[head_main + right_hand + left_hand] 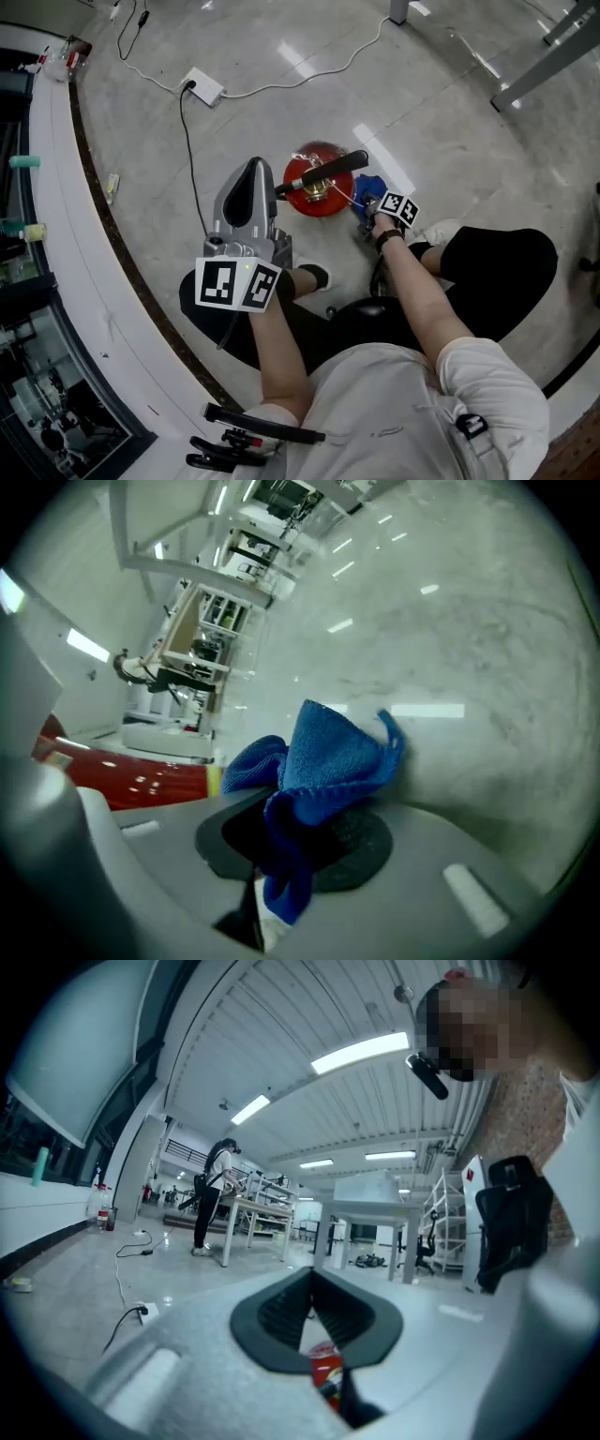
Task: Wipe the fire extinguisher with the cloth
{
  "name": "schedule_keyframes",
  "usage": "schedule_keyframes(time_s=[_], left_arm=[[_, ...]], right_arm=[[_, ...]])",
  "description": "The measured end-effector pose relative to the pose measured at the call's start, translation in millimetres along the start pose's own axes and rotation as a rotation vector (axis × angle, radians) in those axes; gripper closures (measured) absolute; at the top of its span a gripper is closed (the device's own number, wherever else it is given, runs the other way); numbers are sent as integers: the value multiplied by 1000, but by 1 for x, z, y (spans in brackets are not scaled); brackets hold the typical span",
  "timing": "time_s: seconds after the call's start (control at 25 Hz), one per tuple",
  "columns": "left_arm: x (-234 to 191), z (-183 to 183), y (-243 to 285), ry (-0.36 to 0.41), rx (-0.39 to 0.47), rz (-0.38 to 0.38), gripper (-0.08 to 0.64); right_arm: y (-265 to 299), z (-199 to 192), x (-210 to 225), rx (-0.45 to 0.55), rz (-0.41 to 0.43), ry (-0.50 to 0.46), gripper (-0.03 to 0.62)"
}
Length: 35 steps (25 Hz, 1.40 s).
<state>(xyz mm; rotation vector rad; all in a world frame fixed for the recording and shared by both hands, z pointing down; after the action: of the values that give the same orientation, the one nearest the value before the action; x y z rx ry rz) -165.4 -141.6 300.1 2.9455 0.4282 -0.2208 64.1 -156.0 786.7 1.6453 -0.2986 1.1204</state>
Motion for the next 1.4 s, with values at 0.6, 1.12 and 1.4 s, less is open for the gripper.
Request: schedule_keyframes(time_s=[0.6,1.12,1.4], left_arm=[[-36,40,26,35,66,-3,561],[-11,45,28,-22,112,-31,561],[-49,27,35,-36,48,39,561]], right_arm=[[-137,133,-234,-175,854,-370,495],[-51,81,-222,-390,491,-348,497],[41,80,-55,-415,88,-199,497]])
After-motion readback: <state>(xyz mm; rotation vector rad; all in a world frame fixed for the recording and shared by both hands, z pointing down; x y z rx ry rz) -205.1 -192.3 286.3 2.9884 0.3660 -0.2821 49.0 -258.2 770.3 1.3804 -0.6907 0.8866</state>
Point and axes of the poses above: the fingertips, and each gripper's own axes: y forward along the fingers, x to its right, z out of its top, the point moved 9 cm from there along -y, backward along the fingers, and after that the axes turned 5 degrees about -x, right-handed, at the moved point
